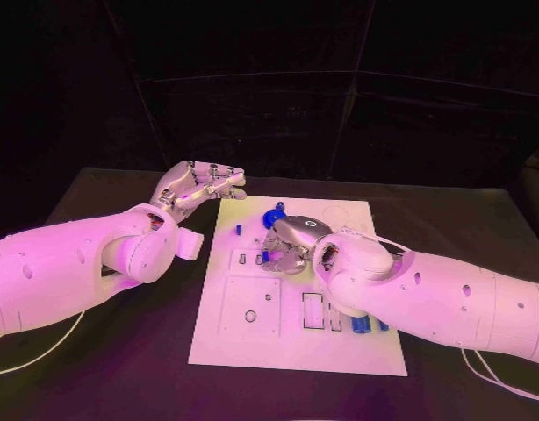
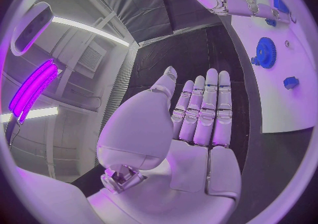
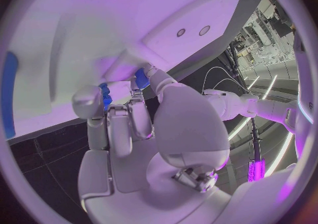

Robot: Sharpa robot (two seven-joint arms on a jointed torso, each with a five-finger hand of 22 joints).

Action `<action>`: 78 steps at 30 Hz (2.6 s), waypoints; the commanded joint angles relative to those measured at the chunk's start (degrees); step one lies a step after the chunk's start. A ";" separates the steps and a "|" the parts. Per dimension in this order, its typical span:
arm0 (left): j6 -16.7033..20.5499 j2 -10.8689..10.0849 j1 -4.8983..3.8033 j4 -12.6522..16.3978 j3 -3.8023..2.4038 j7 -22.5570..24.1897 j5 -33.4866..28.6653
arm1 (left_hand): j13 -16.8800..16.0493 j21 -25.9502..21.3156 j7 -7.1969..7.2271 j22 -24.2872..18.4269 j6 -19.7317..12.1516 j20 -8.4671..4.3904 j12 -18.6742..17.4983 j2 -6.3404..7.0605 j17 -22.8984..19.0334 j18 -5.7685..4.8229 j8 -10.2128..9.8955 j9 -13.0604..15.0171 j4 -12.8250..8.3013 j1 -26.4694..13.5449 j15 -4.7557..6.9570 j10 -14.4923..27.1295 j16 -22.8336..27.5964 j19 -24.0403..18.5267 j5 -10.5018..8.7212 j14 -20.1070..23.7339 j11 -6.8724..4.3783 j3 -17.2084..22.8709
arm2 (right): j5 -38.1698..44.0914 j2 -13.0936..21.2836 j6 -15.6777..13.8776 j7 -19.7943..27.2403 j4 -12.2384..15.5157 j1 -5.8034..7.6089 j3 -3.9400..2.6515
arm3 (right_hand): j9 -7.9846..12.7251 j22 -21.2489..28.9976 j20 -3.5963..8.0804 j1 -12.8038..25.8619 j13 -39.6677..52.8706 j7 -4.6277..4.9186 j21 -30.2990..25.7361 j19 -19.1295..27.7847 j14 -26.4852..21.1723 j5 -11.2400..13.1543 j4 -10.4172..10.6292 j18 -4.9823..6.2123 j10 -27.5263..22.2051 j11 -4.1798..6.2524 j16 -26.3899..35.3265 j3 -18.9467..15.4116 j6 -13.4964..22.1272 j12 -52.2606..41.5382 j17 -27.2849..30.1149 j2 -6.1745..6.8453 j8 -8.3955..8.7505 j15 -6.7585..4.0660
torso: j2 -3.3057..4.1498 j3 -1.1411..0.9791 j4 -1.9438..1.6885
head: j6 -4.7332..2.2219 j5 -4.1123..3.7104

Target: Assemble the parts on the task board

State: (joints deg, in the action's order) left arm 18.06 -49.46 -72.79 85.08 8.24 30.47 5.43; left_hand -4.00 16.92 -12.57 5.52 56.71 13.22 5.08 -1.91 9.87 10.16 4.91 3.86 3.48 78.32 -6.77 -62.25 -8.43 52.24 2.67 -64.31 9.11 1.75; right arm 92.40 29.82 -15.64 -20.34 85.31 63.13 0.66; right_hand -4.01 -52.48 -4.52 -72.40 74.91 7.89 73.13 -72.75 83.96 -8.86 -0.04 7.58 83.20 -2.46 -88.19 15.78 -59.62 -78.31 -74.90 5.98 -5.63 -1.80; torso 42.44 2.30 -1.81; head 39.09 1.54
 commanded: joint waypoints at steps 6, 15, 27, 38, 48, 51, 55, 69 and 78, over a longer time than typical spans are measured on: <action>-0.32 -0.05 -0.10 0.12 -0.05 0.15 -0.06 | 0.09 -0.28 -0.24 -0.08 0.16 0.01 -0.31 -0.20 0.10 0.35 -0.35 -0.05 -0.37 -0.48 -0.03 0.04 0.29 0.32 0.19 -0.48 0.37 -0.04 | 0.22 0.08 0.21 -2.17 -0.26 -0.35 0.38 | 0.15 0.39 -0.55 1.27 3.43 0.37 -0.46 0.27 4.91 1.03 0.62 -0.73 -1.31 -0.82 0.19 -2.39 2.45 2.15 -9.91 0.87 1.08 0.82 | 0.01 -0.03 0.05 | 0.01 -0.09; -0.30 -0.07 -0.10 0.06 -0.05 0.11 -0.06 | 0.10 -0.30 -0.25 -0.09 0.14 0.02 -0.36 -0.21 0.11 0.35 -0.39 -0.06 -0.40 -0.48 -0.04 0.07 0.31 0.32 0.19 -0.49 0.38 -0.03 | 0.28 0.24 -2.29 -1.81 0.27 -0.36 0.38 | 0.06 0.68 -0.90 1.07 1.20 0.79 -0.68 0.38 4.96 0.56 1.70 -0.69 -2.91 -1.20 0.11 -5.72 4.50 4.61 -10.17 1.78 1.43 1.18 | 0.00 -0.02 0.02 | 0.04 -0.10; -0.13 -0.10 -0.10 -0.09 -0.05 -0.17 -0.02 | 0.08 -0.12 0.15 -0.08 0.33 -0.12 -0.38 -0.23 0.35 0.45 -0.40 -0.02 -0.73 -0.31 0.24 -0.21 0.04 0.78 0.19 -1.28 0.11 0.04 | -0.04 1.98 -12.10 3.60 2.31 -0.45 0.38 | 0.01 1.02 -1.31 -1.79 0.31 1.23 -0.92 0.52 4.97 0.19 5.30 -0.63 -3.33 -1.70 0.11 -13.93 6.48 4.97 -10.31 2.50 0.88 1.59 | -0.02 -0.05 0.05 | 0.00 -0.05; 1.41 -0.59 -0.10 -0.38 -0.05 -12.03 9.01 | -2.81 13.64 4.99 6.38 4.97 -8.05 4.49 0.44 24.77 0.35 0.69 0.58 0.74 -3.94 7.96 -13.95 -30.33 20.27 0.63 -23.04 -5.69 -2.08 | -17.73 10.84 -14.10 23.30 8.00 1.68 0.29 | 0.01 4.99 -1.67 -6.33 -0.78 1.72 -2.96 2.61 4.36 -0.90 7.35 0.07 -4.29 -2.06 1.19 -16.40 8.13 5.74 -7.97 -0.17 0.69 1.94 | -0.41 -0.19 0.13 | -0.23 0.22; -13.61 0.15 -1.81 0.03 -0.06 -41.98 31.01 | -23.68 47.12 7.69 44.03 7.38 -10.73 27.00 -1.23 74.82 -4.24 6.30 4.65 10.06 -13.23 10.69 -18.92 -77.73 28.88 0.54 -24.89 -8.95 -8.92 | -38.19 19.50 -8.42 24.83 9.29 8.23 0.29 | -0.21 8.76 -1.38 -6.63 -2.93 1.21 -5.15 4.44 3.52 -0.93 7.19 0.71 -5.80 -1.61 2.91 -16.80 6.74 7.97 -4.59 -1.75 -0.42 1.54 | -1.71 -0.92 0.39 | 0.14 0.64; -18.65 1.60 -2.91 -0.29 -0.06 -50.46 38.66 | -39.76 56.00 8.02 55.81 6.19 -11.29 42.82 -1.75 79.52 -5.42 9.56 7.33 12.68 -13.28 10.44 -16.12 -81.15 30.25 -0.21 -25.56 -9.25 -11.59 | -39.99 20.81 -7.87 23.59 8.56 9.32 0.30 | -0.20 9.01 -1.34 -6.64 -3.03 1.18 -5.31 4.55 3.48 -1.04 7.15 0.75 -5.84 -1.57 3.02 -16.87 6.69 8.05 -4.41 -1.86 -0.49 1.51 | -2.25 -1.18 0.57 | 0.34 0.74; -22.82 4.38 -3.98 -1.68 -0.02 -55.81 46.75 | -52.17 61.72 8.32 64.07 4.37 -11.50 55.11 -2.25 80.13 -6.46 14.23 11.35 12.89 -12.38 11.00 -15.21 -81.57 31.73 0.15 -25.69 -9.55 -13.95 | -40.86 21.41 -8.32 20.84 7.55 9.94 0.30 | -0.16 10.78 -1.17 -7.15 -4.00 1.06 -6.40 5.26 3.18 -2.31 6.73 1.02 -6.38 -1.42 3.80 -17.02 6.64 9.01 -3.10 -2.33 -0.71 1.34 | -2.79 -1.51 0.57 | 0.62 0.99; -25.08 12.02 -4.71 -5.63 0.09 -59.68 54.39 | -60.83 65.20 9.72 69.55 1.17 -11.71 63.48 -4.33 80.13 -7.31 23.74 20.56 13.04 -14.44 11.51 -15.85 -81.57 32.47 0.06 -25.69 -10.37 -18.05 | -41.23 21.07 -8.79 17.69 6.03 10.65 0.31 | -0.15 11.44 -1.09 -7.06 -4.35 0.98 -6.83 5.45 3.13 -2.65 6.63 1.10 -6.47 -1.35 4.08 -17.41 6.52 9.29 -2.70 -2.25 -0.89 1.26 | -3.18 -1.90 0.66 | 1.04 1.43; -27.35 14.59 -4.85 -7.15 0.20 -60.17 55.07 | -61.26 65.62 9.91 70.28 -0.32 -11.88 63.84 -4.95 80.13 -7.41 25.98 23.31 12.84 -14.35 11.66 -15.78 -81.57 32.51 0.07 -25.69 -10.54 -19.11 | -40.92 20.61 -8.56 16.88 5.73 10.70 0.31 | -0.16 11.65 -1.03 -7.03 -4.52 0.92 -7.01 5.46 3.14 -3.01 6.60 1.13 -6.47 -1.28 4.17 -17.60 6.39 9.40 -2.62 -2.33 -1.05 1.21 | -3.06 -1.86 0.70 | 1.31 1.80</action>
State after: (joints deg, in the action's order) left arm -6.99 -35.04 -77.52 78.13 8.44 -28.53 58.80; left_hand -65.26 82.17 -2.74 74.95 56.86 1.55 68.78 -6.50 74.94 3.50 30.70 27.09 16.43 63.91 4.60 -78.11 -89.83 83.82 2.83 -84.05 -1.25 -17.06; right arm 51.72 50.51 -24.64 -2.68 91.00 73.67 1.00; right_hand -4.16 -40.89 -5.52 -79.28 70.45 8.91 66.49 -67.66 83.93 -11.68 6.74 7.57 77.16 -3.78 -84.36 -1.59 -52.90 -69.11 -74.91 3.72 -6.43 -0.19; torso 39.30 0.42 -1.16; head 40.36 3.20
